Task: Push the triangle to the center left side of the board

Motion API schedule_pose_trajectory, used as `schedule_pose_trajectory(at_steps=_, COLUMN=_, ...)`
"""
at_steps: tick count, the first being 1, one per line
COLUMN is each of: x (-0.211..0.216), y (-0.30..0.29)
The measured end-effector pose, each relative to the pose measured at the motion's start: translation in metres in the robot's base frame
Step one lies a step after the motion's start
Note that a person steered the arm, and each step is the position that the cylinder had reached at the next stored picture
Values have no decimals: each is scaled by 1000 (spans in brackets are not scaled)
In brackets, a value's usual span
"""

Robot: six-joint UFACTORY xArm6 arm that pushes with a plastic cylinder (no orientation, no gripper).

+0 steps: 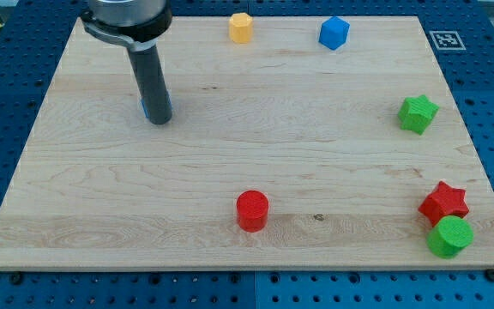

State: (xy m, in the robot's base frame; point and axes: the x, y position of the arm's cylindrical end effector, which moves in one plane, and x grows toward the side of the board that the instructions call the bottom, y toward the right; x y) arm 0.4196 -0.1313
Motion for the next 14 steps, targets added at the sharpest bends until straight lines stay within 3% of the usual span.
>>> schedule_pose_trajectory(at_steps=1, x=0, y=-2)
schedule_pose_trajectory(at_steps=3, x=-4, y=64)
schedule_pose_trajectory(at_steps=4, x=-25, y=70)
schedule_pose_trajectory(at_steps=14, x=-36, y=-23)
